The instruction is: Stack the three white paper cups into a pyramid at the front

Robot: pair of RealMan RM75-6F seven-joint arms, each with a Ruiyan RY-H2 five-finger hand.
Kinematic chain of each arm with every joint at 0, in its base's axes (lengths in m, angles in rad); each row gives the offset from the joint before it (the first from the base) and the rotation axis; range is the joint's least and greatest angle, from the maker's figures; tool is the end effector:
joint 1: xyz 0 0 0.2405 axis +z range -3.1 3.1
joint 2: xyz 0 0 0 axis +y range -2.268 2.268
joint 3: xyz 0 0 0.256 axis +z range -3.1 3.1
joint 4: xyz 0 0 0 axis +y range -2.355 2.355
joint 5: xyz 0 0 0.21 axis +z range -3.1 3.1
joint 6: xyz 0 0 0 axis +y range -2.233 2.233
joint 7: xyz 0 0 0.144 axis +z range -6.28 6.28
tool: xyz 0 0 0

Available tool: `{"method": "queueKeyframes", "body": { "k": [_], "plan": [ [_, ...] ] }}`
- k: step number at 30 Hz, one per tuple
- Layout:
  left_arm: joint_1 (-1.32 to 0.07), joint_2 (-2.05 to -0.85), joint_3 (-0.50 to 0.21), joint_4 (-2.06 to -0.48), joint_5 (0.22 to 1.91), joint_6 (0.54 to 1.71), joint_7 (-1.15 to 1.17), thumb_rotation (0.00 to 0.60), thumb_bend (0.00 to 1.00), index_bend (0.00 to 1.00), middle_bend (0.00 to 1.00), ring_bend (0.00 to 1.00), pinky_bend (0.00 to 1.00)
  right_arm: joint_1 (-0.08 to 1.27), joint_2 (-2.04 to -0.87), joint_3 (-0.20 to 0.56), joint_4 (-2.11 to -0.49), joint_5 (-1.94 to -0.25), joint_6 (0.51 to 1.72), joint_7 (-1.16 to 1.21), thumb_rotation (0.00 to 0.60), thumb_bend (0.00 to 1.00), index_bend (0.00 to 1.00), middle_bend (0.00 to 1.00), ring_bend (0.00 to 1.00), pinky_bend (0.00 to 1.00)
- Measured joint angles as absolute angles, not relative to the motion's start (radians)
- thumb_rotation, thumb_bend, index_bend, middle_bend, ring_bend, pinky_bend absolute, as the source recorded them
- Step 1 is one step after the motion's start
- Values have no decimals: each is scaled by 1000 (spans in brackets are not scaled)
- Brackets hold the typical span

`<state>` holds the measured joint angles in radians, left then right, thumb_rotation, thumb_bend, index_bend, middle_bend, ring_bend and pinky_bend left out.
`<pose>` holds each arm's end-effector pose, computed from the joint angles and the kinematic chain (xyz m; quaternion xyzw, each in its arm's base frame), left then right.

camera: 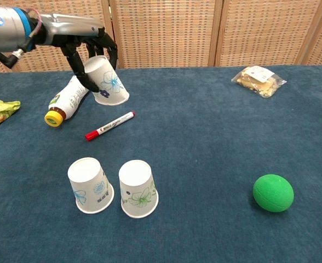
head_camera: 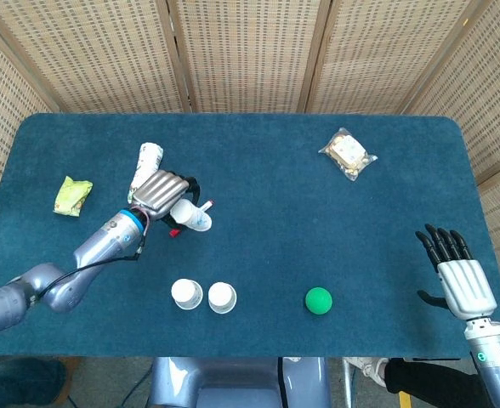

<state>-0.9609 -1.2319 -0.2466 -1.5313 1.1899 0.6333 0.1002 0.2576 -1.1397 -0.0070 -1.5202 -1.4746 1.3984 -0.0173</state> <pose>-0.0908 0.4022 0.0618 -0.8094 -0.3228 -0.3474 0.3465 -0.3066 -0.2251 0.1449 0.6585 -0.3515 0.3646 0.5567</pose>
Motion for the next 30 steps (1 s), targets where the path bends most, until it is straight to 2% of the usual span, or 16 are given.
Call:
{"method": "queueKeyframes", "body": {
  "k": [6, 10, 16, 24, 30],
  "plan": [
    [-906, -1026, -177, -1790, 1326, 632, 79, 600, 124, 512, 367, 413, 369, 250, -1142, 0, -1528, -1488, 1398, -32, 600, 0, 37, 0, 0, 0],
    [-881, -980, -123, -1858, 1406, 627, 71, 600, 124, 506, 363, 410, 369, 247, -1144, 3, -1531, -1495, 1396, -38, 600, 0, 37, 0, 0, 0],
    [-876, -990, -89, -1876, 1452, 623, 90, 600, 122, 489, 347, 397, 365, 241, -1144, 8, -1534, -1504, 1395, -44, 600, 0, 37, 0, 0, 0],
    [-899, -1091, -90, -1859, 1453, 632, 100, 600, 114, 488, 346, 396, 363, 233, -1140, 18, -1534, -1508, 1397, -35, 600, 0, 37, 0, 0, 0],
    [-920, -1112, -94, -1870, 1434, 628, 134, 600, 112, 484, 343, 390, 357, 228, -1136, 26, -1528, -1507, 1395, -22, 600, 0, 37, 0, 0, 0]
  ]
}}
